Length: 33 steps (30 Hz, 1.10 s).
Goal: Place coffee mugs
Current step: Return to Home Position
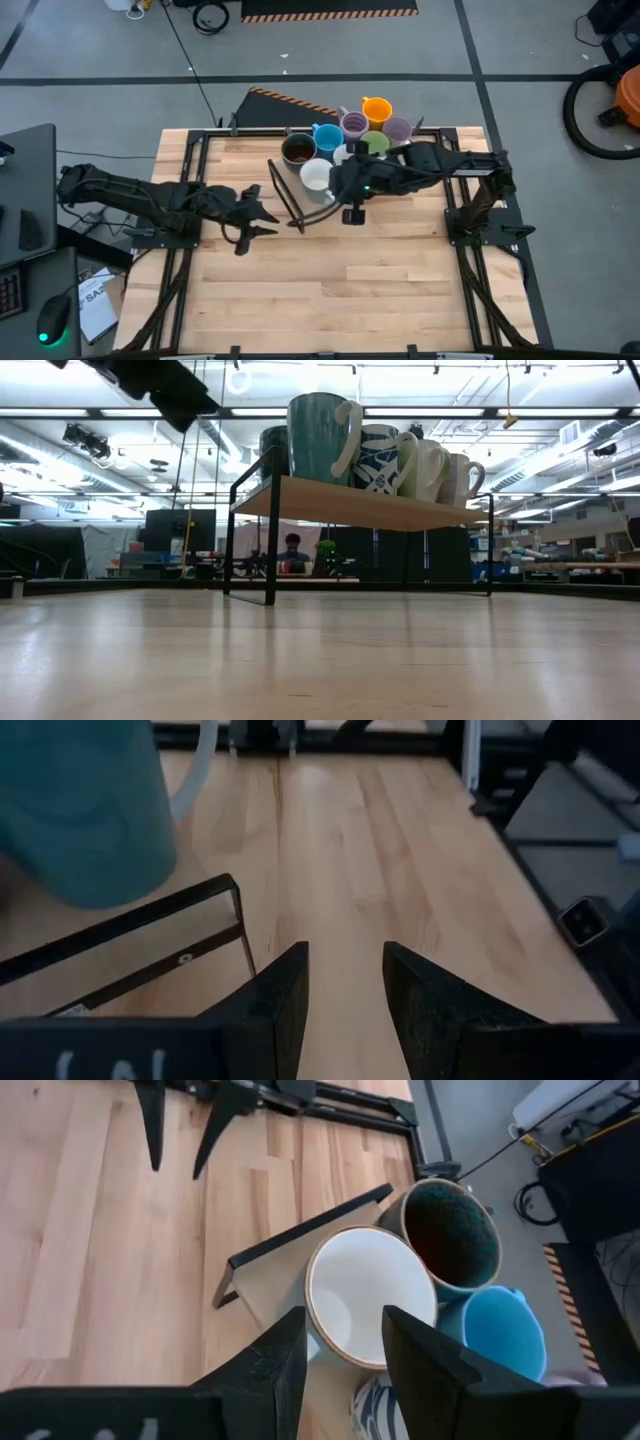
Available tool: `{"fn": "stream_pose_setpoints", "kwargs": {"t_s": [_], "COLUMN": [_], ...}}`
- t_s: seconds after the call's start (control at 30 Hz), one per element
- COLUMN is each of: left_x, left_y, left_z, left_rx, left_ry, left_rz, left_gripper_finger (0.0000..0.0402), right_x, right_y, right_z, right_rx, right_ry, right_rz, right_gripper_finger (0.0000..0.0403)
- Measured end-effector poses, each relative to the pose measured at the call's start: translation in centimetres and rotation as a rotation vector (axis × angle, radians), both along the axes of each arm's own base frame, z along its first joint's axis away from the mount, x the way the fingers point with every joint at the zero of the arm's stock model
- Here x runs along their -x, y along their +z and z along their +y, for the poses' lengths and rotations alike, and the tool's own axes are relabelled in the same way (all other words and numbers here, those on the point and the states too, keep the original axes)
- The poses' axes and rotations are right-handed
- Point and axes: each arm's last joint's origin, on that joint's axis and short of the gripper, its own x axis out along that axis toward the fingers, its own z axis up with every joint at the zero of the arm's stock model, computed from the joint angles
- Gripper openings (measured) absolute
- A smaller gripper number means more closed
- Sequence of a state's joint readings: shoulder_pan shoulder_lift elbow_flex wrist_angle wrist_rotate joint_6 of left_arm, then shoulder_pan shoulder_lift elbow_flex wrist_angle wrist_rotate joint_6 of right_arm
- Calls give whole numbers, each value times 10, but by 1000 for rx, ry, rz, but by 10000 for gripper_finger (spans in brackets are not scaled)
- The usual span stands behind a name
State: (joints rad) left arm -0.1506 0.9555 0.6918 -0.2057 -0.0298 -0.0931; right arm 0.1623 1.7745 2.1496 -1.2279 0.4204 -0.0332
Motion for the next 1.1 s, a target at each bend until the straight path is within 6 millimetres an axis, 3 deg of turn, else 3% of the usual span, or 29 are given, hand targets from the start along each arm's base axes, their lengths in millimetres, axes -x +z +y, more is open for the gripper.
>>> {"fn": "stream_pose_setpoints", "kwargs": {"t_s": [0.27, 0.53, 1.1], "left_x": [29, 50, 75], "left_y": [3, 12, 23], "left_z": [5, 9, 14], "left_rx": [36, 43, 55], "left_ry": [31, 52, 100], "left_rz": [-102, -174, -254], "left_gripper_finger": [137, 137, 137], "right_x": [26, 60, 163], "right_y": [3, -4, -24], "right_z": [8, 5, -18], "right_rx": [-1, -45, -159], "right_ry": [-22, -45, -75], "right_rz": [-72, -148, -447], "right_gripper_finger": [138, 138, 138]}}
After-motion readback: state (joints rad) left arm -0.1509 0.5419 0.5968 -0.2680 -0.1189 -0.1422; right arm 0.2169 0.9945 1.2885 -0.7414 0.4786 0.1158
